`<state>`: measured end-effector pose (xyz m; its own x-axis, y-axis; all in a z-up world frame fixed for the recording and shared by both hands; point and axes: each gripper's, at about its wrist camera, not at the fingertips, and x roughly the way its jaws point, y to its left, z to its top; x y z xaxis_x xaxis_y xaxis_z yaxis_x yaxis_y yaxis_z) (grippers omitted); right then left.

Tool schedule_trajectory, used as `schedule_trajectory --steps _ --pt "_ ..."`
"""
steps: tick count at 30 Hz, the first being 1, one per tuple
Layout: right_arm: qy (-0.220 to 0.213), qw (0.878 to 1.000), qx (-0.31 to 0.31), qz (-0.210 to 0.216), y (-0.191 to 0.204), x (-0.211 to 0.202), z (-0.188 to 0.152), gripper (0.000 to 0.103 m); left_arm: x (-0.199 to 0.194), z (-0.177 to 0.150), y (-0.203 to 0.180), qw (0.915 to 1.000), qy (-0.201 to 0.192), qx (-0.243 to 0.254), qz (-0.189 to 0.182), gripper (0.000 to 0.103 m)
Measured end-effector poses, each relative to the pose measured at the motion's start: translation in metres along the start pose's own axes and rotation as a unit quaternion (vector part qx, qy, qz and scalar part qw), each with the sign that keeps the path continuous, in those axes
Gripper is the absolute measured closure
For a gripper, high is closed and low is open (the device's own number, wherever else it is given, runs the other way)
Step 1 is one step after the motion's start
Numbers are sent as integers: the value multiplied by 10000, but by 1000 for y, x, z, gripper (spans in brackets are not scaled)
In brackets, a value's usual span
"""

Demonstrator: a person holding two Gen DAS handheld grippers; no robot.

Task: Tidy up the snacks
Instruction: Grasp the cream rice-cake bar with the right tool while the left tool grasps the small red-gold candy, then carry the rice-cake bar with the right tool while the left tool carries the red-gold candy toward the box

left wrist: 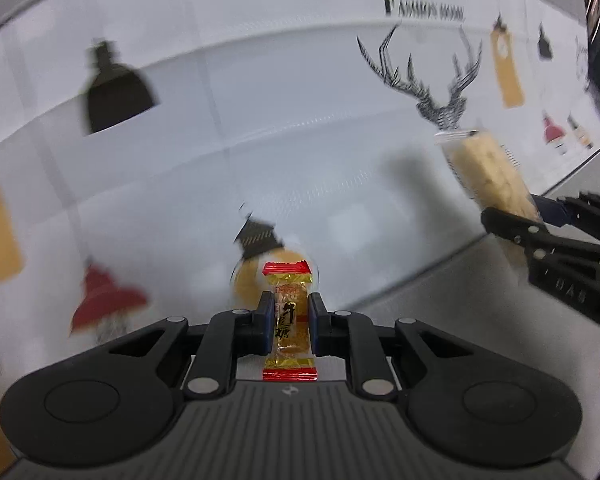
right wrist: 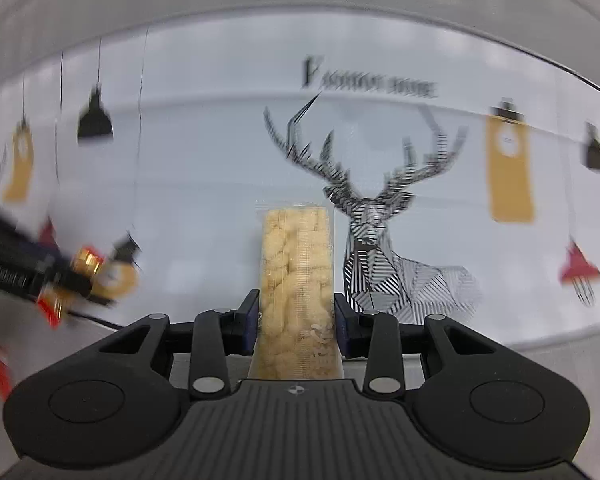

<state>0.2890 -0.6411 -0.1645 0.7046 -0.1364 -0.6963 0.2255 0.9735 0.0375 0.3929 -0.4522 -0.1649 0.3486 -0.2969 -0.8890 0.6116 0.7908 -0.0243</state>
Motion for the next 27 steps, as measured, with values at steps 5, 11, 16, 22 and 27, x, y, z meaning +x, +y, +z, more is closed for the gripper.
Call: schedule_trajectory --steps 5,11,16,22,27 --pt "-302 9976 611 -81 14 -81 -11 64 -71 -43 -6 9996 -227 -125 -115 84" --pt "-658 9929 975 -189 55 -176 -39 64 -168 -113 -7 9985 -499 -225 -58 84" --pt "-910 9892 1119 -244 104 -263 -76 64 -242 -184 0 9972 -618 -416 86 84" --pt "-690 9935 883 209 183 -347 -123 64 -320 -279 14 9948 -656 -679 379 84" --pt "-502 9933 491 915 256 -402 -155 64 -377 -355 32 9893 -727 -1002 767 84"
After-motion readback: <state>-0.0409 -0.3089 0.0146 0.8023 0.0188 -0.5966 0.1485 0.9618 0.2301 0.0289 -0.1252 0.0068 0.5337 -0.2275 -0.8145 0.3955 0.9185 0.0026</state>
